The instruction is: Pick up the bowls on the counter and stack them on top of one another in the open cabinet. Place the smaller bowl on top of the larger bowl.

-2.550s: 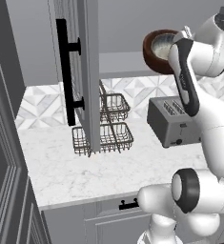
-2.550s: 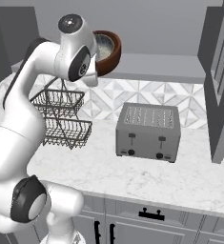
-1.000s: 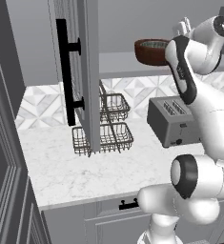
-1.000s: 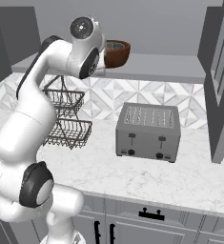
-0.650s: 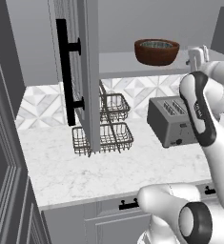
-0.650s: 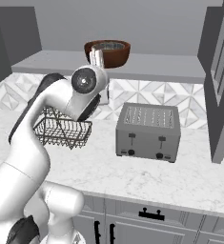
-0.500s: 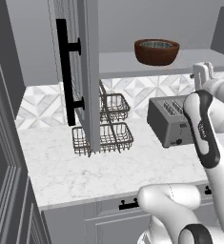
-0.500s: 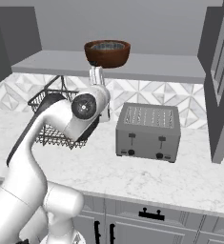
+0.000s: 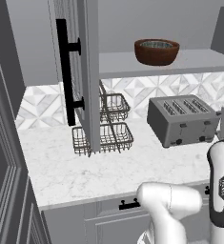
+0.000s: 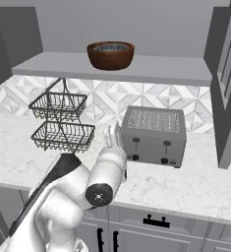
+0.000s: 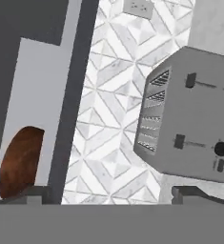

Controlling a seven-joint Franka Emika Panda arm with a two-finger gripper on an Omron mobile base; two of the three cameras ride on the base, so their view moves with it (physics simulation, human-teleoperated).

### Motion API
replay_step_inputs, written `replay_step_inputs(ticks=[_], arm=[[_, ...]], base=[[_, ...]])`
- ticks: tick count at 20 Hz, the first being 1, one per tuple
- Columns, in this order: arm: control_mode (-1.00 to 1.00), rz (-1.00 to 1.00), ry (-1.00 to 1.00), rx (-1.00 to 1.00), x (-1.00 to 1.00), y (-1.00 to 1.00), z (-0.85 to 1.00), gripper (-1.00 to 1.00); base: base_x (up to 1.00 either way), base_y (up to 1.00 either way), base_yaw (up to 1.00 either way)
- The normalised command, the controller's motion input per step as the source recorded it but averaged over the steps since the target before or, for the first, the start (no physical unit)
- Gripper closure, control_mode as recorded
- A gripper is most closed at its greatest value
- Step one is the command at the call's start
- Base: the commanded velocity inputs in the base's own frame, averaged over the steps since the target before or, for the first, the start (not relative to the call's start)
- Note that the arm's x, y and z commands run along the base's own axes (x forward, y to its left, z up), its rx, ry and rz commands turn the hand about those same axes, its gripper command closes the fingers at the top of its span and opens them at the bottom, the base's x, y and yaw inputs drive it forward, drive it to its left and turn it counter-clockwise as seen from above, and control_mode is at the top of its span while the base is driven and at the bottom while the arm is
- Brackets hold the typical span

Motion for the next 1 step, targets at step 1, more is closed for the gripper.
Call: replay_step_inputs(ticks=[1], arm=[[-1.00, 0.02, 0.00, -0.17, 0.00, 0.15, 0.00, -1.00]], base=[[0.00, 0.00, 0.00]])
